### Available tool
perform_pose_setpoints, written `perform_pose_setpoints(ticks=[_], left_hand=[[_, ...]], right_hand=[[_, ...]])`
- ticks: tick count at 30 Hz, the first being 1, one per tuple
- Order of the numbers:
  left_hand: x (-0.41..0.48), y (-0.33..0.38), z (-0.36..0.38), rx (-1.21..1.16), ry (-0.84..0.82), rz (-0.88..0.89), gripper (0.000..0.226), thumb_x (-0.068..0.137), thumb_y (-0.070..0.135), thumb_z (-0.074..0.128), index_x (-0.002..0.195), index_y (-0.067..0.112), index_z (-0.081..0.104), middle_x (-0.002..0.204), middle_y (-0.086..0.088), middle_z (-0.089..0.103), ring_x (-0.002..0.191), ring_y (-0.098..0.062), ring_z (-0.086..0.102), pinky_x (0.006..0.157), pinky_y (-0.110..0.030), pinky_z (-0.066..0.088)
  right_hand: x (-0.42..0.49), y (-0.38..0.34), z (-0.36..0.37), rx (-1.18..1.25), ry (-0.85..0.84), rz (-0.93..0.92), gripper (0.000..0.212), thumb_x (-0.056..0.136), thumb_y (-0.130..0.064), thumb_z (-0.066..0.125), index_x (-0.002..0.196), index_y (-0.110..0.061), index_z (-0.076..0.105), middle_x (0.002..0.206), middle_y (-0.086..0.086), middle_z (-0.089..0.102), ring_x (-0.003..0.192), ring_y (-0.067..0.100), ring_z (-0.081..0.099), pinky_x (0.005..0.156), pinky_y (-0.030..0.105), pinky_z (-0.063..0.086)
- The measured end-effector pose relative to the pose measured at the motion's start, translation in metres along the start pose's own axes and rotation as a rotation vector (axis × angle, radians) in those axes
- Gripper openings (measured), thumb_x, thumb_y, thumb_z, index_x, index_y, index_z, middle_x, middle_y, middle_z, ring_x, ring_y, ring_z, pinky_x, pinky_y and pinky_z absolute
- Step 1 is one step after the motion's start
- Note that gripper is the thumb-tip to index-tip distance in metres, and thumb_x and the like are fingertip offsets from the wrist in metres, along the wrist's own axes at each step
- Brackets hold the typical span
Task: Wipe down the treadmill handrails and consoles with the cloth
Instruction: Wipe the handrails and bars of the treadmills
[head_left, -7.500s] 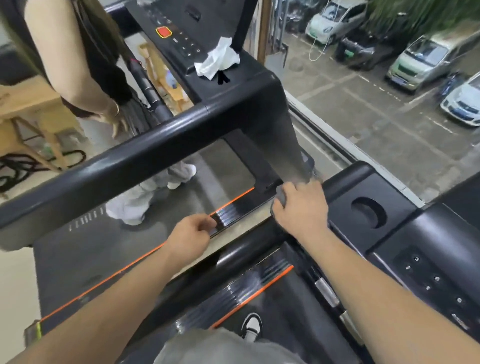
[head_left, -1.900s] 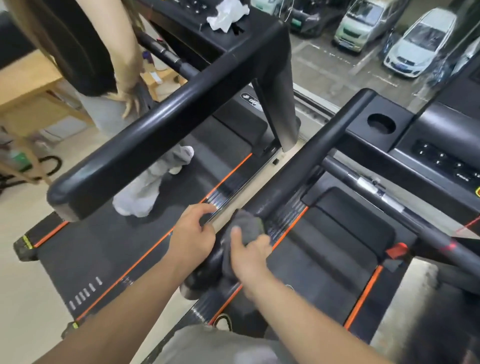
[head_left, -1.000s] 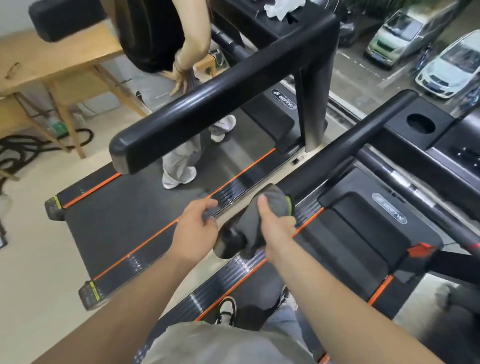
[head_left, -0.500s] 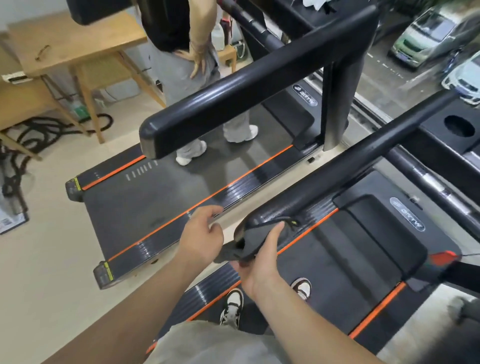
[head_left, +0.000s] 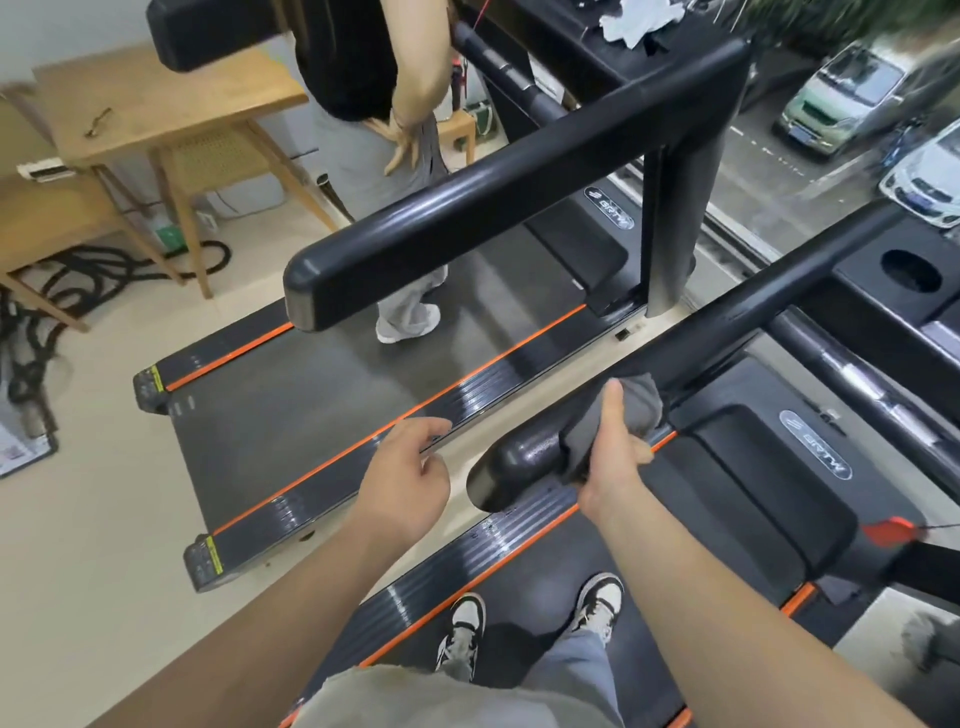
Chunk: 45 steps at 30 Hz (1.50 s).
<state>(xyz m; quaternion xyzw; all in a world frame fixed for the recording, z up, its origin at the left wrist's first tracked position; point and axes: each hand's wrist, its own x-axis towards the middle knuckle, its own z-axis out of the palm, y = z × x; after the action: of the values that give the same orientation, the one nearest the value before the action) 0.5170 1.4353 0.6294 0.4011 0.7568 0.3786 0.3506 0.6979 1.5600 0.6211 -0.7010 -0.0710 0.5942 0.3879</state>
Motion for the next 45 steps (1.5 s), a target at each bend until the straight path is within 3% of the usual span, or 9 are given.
perform_pose_setpoints(ticks=[8, 11, 17, 26, 32, 35, 38, 42, 45], left_hand=[[0.002, -0.007, 0.011, 0.026, -0.037, -0.022, 0.045, 0.093, -0.006, 0.048, 0.124, 0.024, 0.063, 0.127, 0.012, 0.059, 0.123, -0.010, 0.055, 0.113, -0.038, 0.043], [0.005, 0.003, 0.011, 0.026, -0.042, 0.025, 0.049, 0.094, -0.005, 0.050, 0.113, 0.039, 0.060, 0.121, 0.019, 0.058, 0.120, -0.004, 0.055, 0.109, -0.030, 0.043], [0.009, 0.003, 0.010, -0.006, -0.005, 0.021, 0.046, 0.093, -0.007, 0.051, 0.114, 0.033, 0.062, 0.120, 0.014, 0.059, 0.116, -0.003, 0.057, 0.107, -0.030, 0.045], [-0.006, -0.022, -0.013, 0.029, 0.110, -0.037, 0.044, 0.091, -0.008, 0.054, 0.125, 0.017, 0.065, 0.124, 0.002, 0.064, 0.117, -0.015, 0.060, 0.106, -0.033, 0.047], [-0.008, -0.025, -0.032, 0.029, 0.186, -0.079, 0.042, 0.093, -0.004, 0.054, 0.125, 0.022, 0.064, 0.122, 0.005, 0.064, 0.114, -0.011, 0.061, 0.101, -0.034, 0.049], [-0.007, -0.027, -0.028, 0.014, 0.181, -0.087, 0.042, 0.093, -0.005, 0.054, 0.127, 0.019, 0.064, 0.122, 0.001, 0.064, 0.115, -0.014, 0.061, 0.100, -0.031, 0.047], [-0.005, -0.026, -0.016, -0.006, 0.147, -0.072, 0.042, 0.093, -0.004, 0.054, 0.128, 0.018, 0.064, 0.123, 0.001, 0.064, 0.117, -0.012, 0.060, 0.100, -0.029, 0.046], [0.000, -0.012, 0.004, -0.058, 0.100, -0.064, 0.042, 0.094, -0.005, 0.051, 0.122, 0.022, 0.064, 0.120, 0.008, 0.063, 0.117, -0.010, 0.059, 0.107, -0.030, 0.045], [0.003, 0.002, 0.013, -0.067, 0.068, -0.060, 0.043, 0.095, -0.005, 0.050, 0.119, 0.028, 0.062, 0.117, 0.014, 0.060, 0.115, -0.009, 0.059, 0.106, -0.026, 0.043]], right_hand=[[-0.049, 0.080, 0.004, -0.266, 0.007, -0.043, 0.084, 0.088, -0.076, 0.054, 0.148, -0.019, 0.037, 0.146, 0.004, 0.045, 0.128, 0.033, 0.052, 0.093, 0.042, 0.050], [-0.056, 0.077, -0.007, -0.582, 0.003, -0.600, 0.043, 0.095, -0.057, 0.061, 0.107, -0.018, 0.046, 0.118, 0.003, 0.042, 0.111, 0.030, 0.051, 0.093, 0.033, 0.039], [-0.020, 0.043, -0.018, -1.367, -0.010, -1.640, 0.040, 0.087, -0.050, 0.063, 0.093, -0.010, 0.062, 0.110, 0.013, 0.058, 0.104, 0.038, 0.051, 0.098, 0.054, 0.040], [-0.043, 0.032, 0.080, -2.320, -0.360, -1.137, 0.036, 0.092, -0.042, 0.050, 0.120, -0.027, 0.066, 0.123, 0.003, 0.065, 0.115, 0.027, 0.058, 0.095, 0.045, 0.036], [-0.038, 0.111, 0.063, -2.980, -0.583, -1.326, 0.042, 0.082, -0.026, 0.074, 0.123, -0.025, 0.068, 0.119, 0.008, 0.063, 0.114, 0.038, 0.053, 0.093, 0.059, 0.035], [-0.030, 0.104, 0.031, -2.865, -0.685, -1.757, 0.050, 0.088, -0.032, 0.071, 0.136, -0.023, 0.057, 0.130, 0.010, 0.056, 0.121, 0.035, 0.047, 0.102, 0.052, 0.035], [-0.027, 0.067, 0.000, -2.233, -0.741, -2.056, 0.036, 0.085, -0.034, 0.071, 0.119, -0.026, 0.063, 0.128, 0.003, 0.058, 0.118, 0.025, 0.054, 0.104, 0.037, 0.035], [0.011, 0.002, -0.032, -1.717, -0.745, -1.974, 0.037, 0.079, -0.032, 0.058, 0.112, -0.018, 0.057, 0.132, 0.010, 0.059, 0.117, 0.031, 0.055, 0.097, 0.042, 0.041], [0.040, -0.051, -0.036, -1.380, -0.434, -1.696, 0.032, 0.090, -0.032, 0.057, 0.115, -0.012, 0.064, 0.126, 0.012, 0.062, 0.117, 0.035, 0.056, 0.102, 0.046, 0.041]])
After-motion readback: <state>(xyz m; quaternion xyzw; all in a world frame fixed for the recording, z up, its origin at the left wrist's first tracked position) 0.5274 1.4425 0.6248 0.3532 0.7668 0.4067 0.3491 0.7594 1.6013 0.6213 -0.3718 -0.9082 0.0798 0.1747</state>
